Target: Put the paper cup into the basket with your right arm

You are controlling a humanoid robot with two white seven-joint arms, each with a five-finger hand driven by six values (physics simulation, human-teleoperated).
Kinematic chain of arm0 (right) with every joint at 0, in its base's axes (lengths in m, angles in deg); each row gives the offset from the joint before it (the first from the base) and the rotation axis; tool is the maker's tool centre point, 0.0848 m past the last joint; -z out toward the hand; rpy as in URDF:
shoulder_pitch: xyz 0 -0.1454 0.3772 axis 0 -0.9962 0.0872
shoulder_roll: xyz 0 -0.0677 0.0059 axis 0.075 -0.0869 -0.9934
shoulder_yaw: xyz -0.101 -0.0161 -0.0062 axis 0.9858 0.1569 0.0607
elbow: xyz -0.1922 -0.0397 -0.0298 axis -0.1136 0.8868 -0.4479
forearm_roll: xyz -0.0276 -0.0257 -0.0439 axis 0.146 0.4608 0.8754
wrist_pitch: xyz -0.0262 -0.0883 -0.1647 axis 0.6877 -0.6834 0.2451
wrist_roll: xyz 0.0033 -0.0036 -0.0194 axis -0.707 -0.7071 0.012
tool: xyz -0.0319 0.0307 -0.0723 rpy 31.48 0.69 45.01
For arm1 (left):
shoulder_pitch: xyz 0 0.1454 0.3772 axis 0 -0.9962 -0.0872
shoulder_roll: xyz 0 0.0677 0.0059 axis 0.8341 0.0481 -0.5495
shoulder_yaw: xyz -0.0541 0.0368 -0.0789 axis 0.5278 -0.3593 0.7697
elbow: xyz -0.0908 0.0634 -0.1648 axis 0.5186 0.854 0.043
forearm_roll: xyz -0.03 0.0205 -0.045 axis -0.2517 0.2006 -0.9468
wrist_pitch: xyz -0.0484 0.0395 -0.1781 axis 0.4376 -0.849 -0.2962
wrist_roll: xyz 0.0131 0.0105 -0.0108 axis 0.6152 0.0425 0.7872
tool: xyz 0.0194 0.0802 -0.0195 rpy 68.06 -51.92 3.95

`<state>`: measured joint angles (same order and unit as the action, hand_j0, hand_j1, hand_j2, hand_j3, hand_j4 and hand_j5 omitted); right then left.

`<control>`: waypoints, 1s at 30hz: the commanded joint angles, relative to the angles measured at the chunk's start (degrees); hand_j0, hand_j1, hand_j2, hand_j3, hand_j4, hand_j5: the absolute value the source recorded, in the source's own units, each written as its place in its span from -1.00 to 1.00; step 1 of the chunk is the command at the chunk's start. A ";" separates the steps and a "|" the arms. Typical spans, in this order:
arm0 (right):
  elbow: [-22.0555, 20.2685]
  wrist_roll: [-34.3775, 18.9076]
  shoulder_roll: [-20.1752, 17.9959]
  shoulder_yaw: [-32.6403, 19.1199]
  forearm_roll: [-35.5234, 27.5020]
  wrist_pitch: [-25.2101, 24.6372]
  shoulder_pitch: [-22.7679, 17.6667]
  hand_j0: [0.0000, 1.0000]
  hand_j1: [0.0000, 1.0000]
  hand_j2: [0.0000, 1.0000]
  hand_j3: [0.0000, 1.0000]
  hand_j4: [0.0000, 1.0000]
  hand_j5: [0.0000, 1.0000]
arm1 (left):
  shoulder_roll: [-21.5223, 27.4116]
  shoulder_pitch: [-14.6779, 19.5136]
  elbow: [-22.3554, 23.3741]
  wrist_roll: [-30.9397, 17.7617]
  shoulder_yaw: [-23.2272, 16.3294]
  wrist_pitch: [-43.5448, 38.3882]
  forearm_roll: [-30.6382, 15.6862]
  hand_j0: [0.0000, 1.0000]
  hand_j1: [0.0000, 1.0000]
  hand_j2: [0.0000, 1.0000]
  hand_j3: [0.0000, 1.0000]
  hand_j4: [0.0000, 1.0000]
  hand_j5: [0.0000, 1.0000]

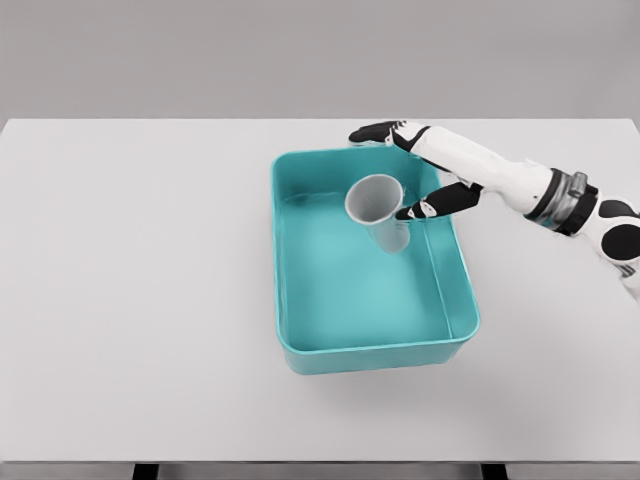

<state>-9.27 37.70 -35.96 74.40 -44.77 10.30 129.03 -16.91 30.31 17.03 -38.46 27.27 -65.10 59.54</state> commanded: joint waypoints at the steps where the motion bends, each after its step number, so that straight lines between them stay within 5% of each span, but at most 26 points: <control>1: -0.02 -0.03 -0.09 0.19 -0.23 -0.04 0.00 1.00 1.00 1.00 1.00 1.00 1.00 | 0.00 0.00 0.01 -0.01 0.00 0.00 0.01 1.00 1.00 1.00 1.00 1.00 1.00; 11: 0.06 -0.03 -1.05 1.86 -0.15 -0.04 3.34 1.00 1.00 1.00 1.00 1.00 1.00 | 0.00 0.09 0.01 -0.01 0.00 0.00 0.01 1.00 1.00 1.00 1.00 1.00 1.00; 13: 0.06 -0.03 -10.01 1.86 0.47 -0.04 6.59 1.00 1.00 1.00 1.00 1.00 1.00 | 0.00 0.09 0.01 -0.01 0.00 0.00 0.01 1.00 1.00 1.00 1.00 1.00 1.00; 18: -1.17 -0.64 -18.81 1.77 1.78 -0.04 4.58 1.00 1.00 1.00 1.00 1.00 1.00 | 0.00 0.00 0.01 -0.01 0.00 0.00 0.01 1.00 1.00 1.00 1.00 1.00 1.00; 20: -1.43 -1.96 -23.46 1.77 11.51 -0.04 1.24 1.00 1.00 1.00 1.00 1.00 1.00 | 0.00 0.09 0.01 -0.01 0.08 0.00 0.01 1.00 1.00 1.00 1.00 1.00 1.00; 23: -2.13 -2.31 -24.00 1.86 30.79 -0.04 -2.28 1.00 1.00 1.00 1.00 1.00 1.00 | 0.00 0.00 0.01 -0.01 0.00 0.00 0.01 1.00 1.00 1.00 1.00 1.00 1.00; 30: -3.80 -2.31 -23.91 1.68 30.97 -0.04 -1.76 1.00 1.00 1.00 1.00 1.00 1.00 | 0.00 -0.35 0.45 -0.01 0.08 0.00 0.01 1.00 1.00 1.00 1.00 1.00 1.00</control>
<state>-12.76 35.40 -59.71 76.20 -14.49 10.31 127.27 -16.91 29.96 17.37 -38.47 27.32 -65.13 59.53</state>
